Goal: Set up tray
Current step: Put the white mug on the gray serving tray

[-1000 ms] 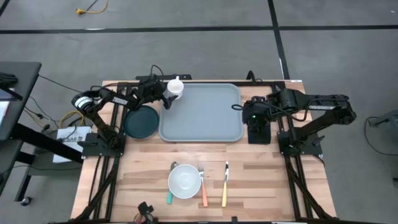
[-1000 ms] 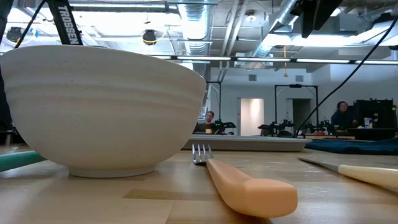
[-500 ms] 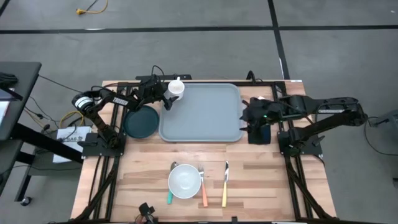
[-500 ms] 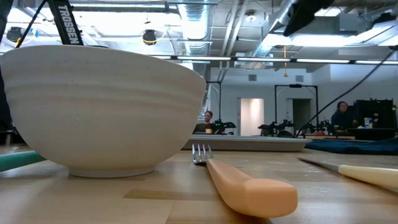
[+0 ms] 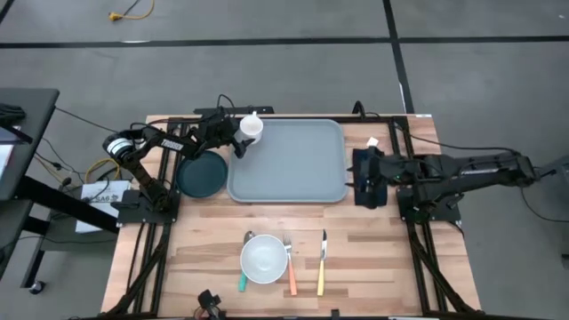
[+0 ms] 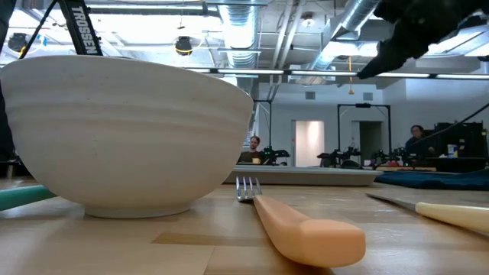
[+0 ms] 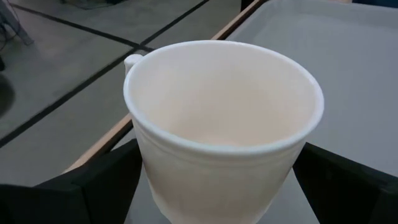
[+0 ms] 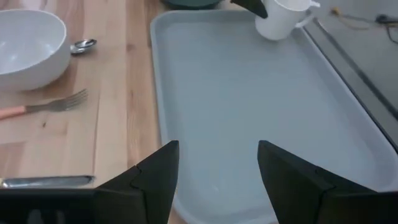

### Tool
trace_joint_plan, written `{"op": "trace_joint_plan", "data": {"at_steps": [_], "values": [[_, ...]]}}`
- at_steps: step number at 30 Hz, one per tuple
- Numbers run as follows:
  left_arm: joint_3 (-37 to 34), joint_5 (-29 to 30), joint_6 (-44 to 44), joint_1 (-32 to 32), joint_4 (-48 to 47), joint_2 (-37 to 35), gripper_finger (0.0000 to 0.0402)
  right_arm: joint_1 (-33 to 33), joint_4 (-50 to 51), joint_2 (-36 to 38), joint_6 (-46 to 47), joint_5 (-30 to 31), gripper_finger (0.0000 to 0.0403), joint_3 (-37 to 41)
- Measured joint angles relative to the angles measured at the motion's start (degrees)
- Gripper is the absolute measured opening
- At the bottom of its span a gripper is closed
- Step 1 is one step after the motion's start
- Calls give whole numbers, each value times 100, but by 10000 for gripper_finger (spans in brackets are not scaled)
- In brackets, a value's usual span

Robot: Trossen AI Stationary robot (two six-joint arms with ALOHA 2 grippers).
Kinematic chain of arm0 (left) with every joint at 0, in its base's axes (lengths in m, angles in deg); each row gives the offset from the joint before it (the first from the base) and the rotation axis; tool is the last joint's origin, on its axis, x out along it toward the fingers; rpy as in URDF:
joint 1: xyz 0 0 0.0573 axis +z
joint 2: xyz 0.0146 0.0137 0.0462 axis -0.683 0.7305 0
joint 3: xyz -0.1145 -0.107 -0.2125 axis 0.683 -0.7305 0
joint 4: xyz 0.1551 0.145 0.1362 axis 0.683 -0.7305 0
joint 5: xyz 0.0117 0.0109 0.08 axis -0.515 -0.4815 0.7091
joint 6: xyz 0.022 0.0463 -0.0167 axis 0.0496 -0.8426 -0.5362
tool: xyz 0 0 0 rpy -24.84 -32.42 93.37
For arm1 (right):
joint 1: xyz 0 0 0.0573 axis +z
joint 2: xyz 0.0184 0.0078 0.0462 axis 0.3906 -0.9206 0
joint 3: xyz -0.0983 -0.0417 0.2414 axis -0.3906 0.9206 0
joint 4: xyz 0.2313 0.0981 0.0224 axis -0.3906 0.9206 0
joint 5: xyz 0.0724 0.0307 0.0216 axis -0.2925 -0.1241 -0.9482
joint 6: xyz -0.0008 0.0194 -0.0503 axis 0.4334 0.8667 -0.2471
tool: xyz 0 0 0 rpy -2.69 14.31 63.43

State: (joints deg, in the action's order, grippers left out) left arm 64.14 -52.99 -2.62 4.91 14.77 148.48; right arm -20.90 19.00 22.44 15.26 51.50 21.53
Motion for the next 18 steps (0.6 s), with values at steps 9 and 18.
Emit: {"op": "trace_joint_plan", "data": {"at_steps": [9, 18], "values": [[0, -10, -2, -1, -27, 0, 372, 1, -1261, 354, -317, 18, 211, 1190], [0, -17, 18, 0, -28, 0, 372, -1, -2413, 831, -210, 422, 211, 2309]]}}
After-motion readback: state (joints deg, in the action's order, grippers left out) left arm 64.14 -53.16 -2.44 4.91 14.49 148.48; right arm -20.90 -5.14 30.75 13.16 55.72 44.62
